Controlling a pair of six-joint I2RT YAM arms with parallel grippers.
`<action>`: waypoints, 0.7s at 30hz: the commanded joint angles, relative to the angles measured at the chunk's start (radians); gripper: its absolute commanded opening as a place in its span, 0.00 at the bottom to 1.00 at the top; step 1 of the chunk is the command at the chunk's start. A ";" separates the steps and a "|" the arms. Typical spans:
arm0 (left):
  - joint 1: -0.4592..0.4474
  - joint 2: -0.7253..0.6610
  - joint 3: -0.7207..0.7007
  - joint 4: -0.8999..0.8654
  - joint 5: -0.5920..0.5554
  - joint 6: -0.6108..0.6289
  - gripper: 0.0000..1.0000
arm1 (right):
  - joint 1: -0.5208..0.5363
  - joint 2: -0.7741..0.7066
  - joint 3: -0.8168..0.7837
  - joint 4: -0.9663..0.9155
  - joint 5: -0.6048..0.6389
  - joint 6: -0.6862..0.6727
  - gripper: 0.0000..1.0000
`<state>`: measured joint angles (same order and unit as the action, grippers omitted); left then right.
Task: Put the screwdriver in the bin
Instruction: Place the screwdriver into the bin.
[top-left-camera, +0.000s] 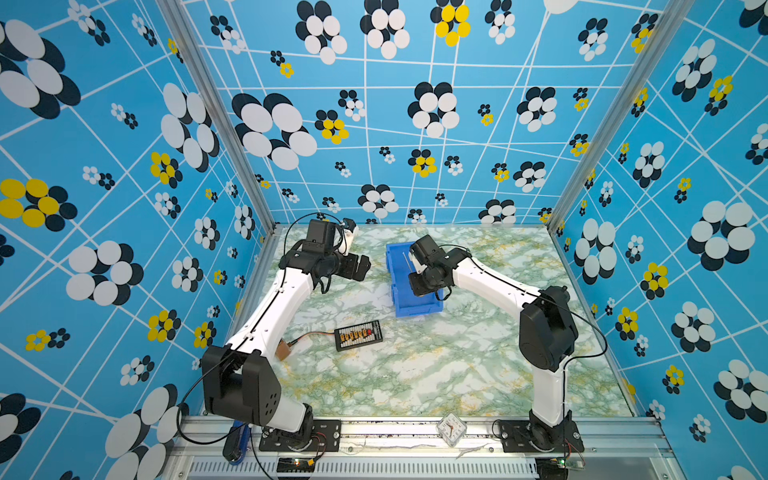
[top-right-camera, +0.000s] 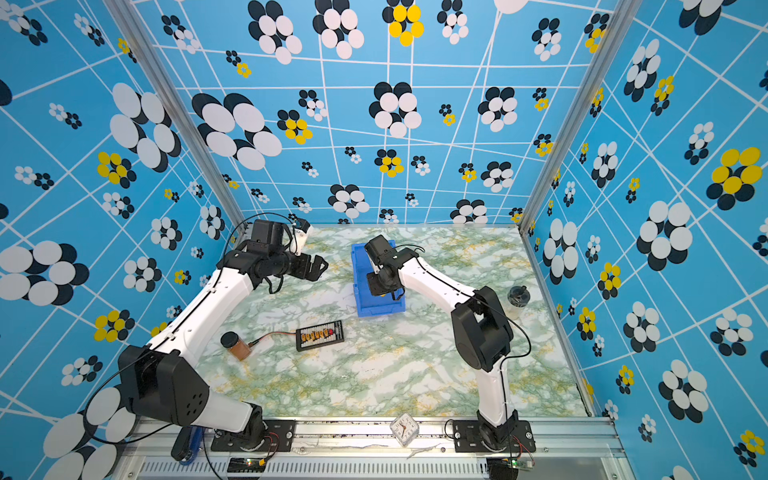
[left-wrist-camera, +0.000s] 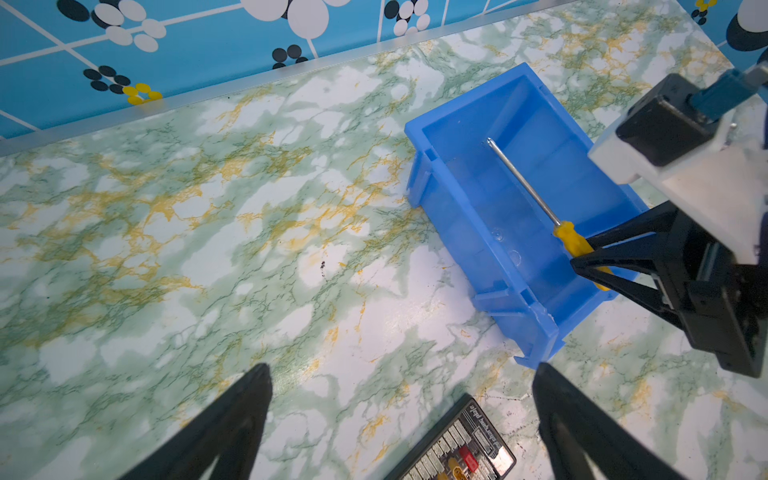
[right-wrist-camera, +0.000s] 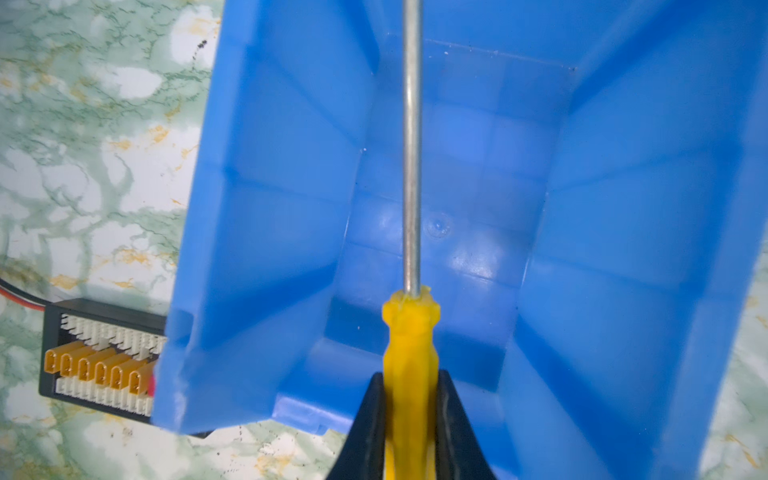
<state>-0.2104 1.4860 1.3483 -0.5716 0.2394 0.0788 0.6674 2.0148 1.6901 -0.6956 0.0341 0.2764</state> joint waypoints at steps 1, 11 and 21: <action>-0.005 -0.024 -0.002 0.002 0.011 0.010 0.99 | 0.008 0.033 0.039 0.006 -0.015 0.007 0.18; -0.007 -0.023 -0.008 0.009 0.009 0.013 0.99 | 0.018 0.113 0.099 -0.008 -0.034 0.005 0.18; -0.007 -0.029 -0.018 0.015 0.009 0.016 0.99 | 0.024 0.188 0.140 -0.033 -0.034 -0.002 0.19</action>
<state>-0.2111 1.4860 1.3483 -0.5713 0.2394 0.0788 0.6865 2.1597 1.8030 -0.7010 0.0086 0.2760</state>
